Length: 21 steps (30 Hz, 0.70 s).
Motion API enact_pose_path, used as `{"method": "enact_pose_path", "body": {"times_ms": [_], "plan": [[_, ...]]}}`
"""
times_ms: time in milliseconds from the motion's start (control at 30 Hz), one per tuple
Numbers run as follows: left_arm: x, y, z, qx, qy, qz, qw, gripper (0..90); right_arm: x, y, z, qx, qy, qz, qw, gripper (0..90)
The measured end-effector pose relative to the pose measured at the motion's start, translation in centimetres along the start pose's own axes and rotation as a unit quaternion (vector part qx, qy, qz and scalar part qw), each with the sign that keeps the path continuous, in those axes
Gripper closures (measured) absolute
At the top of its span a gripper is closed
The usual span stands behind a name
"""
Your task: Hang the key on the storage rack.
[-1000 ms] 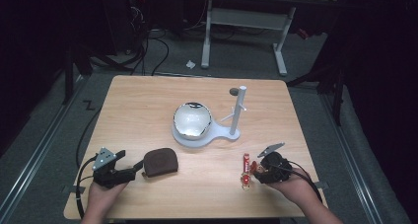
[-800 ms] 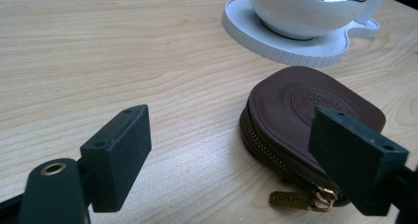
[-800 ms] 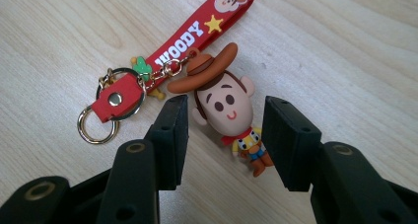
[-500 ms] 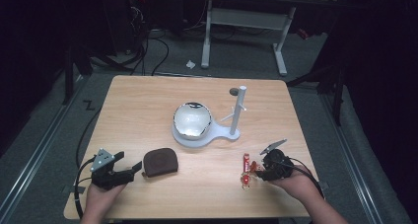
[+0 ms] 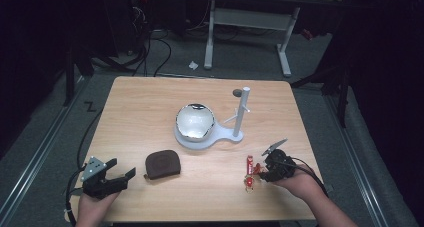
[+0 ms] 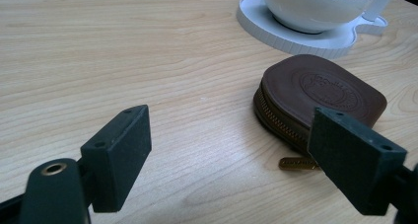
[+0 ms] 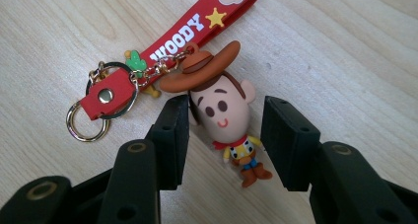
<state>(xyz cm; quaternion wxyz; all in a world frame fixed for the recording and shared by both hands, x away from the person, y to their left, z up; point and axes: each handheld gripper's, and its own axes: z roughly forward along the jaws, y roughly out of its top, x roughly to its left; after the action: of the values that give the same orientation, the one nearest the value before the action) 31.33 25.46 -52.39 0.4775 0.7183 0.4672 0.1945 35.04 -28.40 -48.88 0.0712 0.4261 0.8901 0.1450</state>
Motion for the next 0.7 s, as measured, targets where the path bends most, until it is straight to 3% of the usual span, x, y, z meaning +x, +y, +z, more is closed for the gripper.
{"method": "enact_pose_path", "body": {"times_ms": [67, 300, 367, 700], "plan": [[0.0, -0.1, -0.1, -0.001, -0.001, 0.000, 1.0000, 17.3, 0.0, 0.0, 0.1, 0.004, 0.003, 0.007, 1.0000, 53.6], [-0.2, -0.3, -0.7, 0.005, 0.006, 0.011, 0.9999, 17.4, 0.2, 0.3, 0.7, 0.014, -0.003, -0.011, 0.9998, 54.9], [-0.1, -0.4, -0.8, 0.004, 0.007, 0.006, 1.0000, 17.6, 0.1, 0.4, 0.8, 0.009, -0.002, -0.017, 0.9998, 59.1], [0.1, -0.7, -1.2, 0.004, 0.013, 0.004, 0.9999, 18.0, 0.2, 0.7, 0.5, 0.024, 0.001, -0.020, 0.9995, 63.3]]}}
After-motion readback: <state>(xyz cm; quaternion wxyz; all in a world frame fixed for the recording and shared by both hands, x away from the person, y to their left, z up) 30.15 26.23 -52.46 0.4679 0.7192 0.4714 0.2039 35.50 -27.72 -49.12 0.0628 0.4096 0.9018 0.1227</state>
